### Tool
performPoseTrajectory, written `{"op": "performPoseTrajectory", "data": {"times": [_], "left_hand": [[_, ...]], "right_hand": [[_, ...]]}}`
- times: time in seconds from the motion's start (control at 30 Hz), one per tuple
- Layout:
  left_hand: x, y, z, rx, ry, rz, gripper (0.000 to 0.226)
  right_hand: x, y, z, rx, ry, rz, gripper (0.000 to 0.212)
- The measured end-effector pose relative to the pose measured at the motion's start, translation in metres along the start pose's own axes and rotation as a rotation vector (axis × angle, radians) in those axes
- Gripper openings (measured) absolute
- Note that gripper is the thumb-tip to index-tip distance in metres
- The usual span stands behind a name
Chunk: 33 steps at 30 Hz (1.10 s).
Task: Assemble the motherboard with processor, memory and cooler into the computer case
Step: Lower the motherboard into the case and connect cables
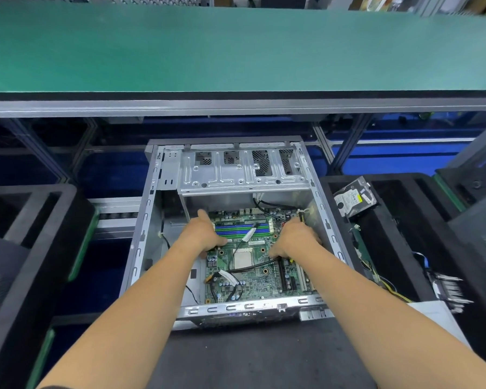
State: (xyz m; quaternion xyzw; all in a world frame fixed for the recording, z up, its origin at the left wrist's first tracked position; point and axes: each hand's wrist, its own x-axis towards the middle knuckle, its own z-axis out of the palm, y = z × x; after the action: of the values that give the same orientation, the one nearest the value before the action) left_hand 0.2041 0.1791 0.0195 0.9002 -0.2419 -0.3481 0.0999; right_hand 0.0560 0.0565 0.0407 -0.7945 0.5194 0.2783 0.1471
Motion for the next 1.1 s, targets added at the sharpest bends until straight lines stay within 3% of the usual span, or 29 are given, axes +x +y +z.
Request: {"op": "performPoseTrajectory", "data": {"times": [0.07,0.23,0.43,0.67,0.73,0.8,0.9,1.0,1.1], "left_hand": [[-0.001,-0.003,-0.001,-0.001,-0.008,0.07,0.093],[-0.003,-0.003,-0.002,0.148,-0.015,0.209,0.059],[-0.002,-0.002,-0.003,0.125,0.001,0.228,0.045],[0.002,0.0,-0.001,0.126,-0.033,0.182,0.045],[0.003,-0.002,-0.004,0.02,-0.062,0.12,0.043],[0.002,-0.004,-0.008,-0.11,-0.065,0.003,0.04],[0.003,-0.009,-0.014,0.042,0.026,-0.098,0.031],[0.0,-0.012,-0.015,0.223,0.029,-0.103,0.031],[0.006,-0.013,-0.007,0.211,0.026,-0.103,0.031]], "right_hand": [[0.0,-0.001,0.0,-0.009,-0.006,0.004,0.111],[0.0,-0.001,0.002,-0.031,-0.011,0.002,0.106],[0.0,-0.001,0.0,-0.081,-0.013,-0.058,0.098],[0.003,0.0,-0.002,-0.065,-0.029,-0.071,0.101],[0.001,0.0,-0.005,-0.113,-0.025,-0.101,0.085],[-0.003,0.0,-0.008,-0.155,0.067,-0.132,0.056],[-0.009,-0.005,-0.013,-0.189,0.31,-0.209,0.025],[-0.008,-0.015,-0.015,-0.139,0.413,-0.408,0.03],[0.004,-0.024,-0.014,-0.095,0.332,-0.603,0.052]]}}
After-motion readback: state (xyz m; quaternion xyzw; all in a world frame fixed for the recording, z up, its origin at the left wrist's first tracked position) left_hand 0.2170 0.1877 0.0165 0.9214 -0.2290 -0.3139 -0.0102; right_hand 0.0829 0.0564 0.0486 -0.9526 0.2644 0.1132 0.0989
